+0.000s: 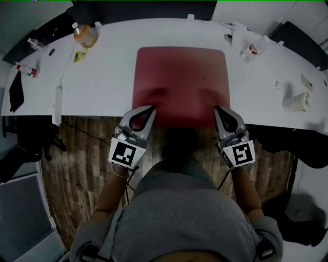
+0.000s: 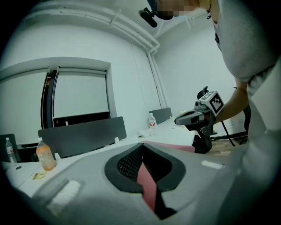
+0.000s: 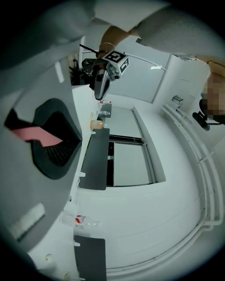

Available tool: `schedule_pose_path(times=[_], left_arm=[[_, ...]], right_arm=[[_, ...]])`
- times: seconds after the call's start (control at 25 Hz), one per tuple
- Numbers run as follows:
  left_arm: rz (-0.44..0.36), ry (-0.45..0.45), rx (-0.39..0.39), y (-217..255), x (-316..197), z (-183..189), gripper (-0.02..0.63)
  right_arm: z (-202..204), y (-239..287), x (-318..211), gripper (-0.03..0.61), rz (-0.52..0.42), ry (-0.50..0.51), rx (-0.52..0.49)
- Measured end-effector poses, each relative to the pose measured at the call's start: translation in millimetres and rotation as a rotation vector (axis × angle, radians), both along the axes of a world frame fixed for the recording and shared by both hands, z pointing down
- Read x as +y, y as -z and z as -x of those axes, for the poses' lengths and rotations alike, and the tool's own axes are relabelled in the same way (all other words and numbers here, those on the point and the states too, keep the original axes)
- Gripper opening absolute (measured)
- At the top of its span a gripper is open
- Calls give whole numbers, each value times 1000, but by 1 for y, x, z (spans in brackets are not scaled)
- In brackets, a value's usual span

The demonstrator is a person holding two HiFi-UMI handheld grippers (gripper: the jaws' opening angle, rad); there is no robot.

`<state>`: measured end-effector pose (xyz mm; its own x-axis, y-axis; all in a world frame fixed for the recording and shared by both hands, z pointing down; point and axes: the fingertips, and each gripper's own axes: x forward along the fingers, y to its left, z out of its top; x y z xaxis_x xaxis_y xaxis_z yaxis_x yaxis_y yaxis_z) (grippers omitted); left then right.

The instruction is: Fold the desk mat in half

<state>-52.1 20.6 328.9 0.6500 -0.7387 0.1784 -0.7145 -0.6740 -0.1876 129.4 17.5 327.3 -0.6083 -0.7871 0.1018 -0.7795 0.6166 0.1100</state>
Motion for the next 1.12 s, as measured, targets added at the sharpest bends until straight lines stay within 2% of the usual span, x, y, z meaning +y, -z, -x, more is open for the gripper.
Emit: schedule_pose_path(times=[0.16, 0.24, 0.28, 0.32, 0.44, 0.56, 0.72, 0.88, 1.12], left_arm=[[21, -64, -56, -20, 3, -4, -3], [38, -93, -90, -33, 3, -4, 32], [49, -113, -116, -41, 4, -4, 81], [59, -137, -145, -50, 5, -3, 111], [83, -213, -231, -75, 13, 0, 181], [104, -267, -320, -99, 25, 4, 239], [170, -247, -395, -138, 37, 18, 244], [202, -243, -481, -166, 47, 30, 244], [203, -177, -614, -191, 35, 54, 242]], right_arm=[[-1, -19, 0, 2, 13, 93, 96], [-3, -35, 3, 8, 31, 153, 157], [-5, -45, 5, 30, 43, 183, 179], [-8, -56, 8, 80, 59, 212, 199], [-20, -88, 20, 174, 99, 302, 318], [-36, -125, 33, 215, 122, 371, 456], [-61, -160, 43, 221, 179, 359, 562], [-73, -182, 45, 222, 164, 378, 661], [-78, -200, 42, 233, 118, 409, 824]])
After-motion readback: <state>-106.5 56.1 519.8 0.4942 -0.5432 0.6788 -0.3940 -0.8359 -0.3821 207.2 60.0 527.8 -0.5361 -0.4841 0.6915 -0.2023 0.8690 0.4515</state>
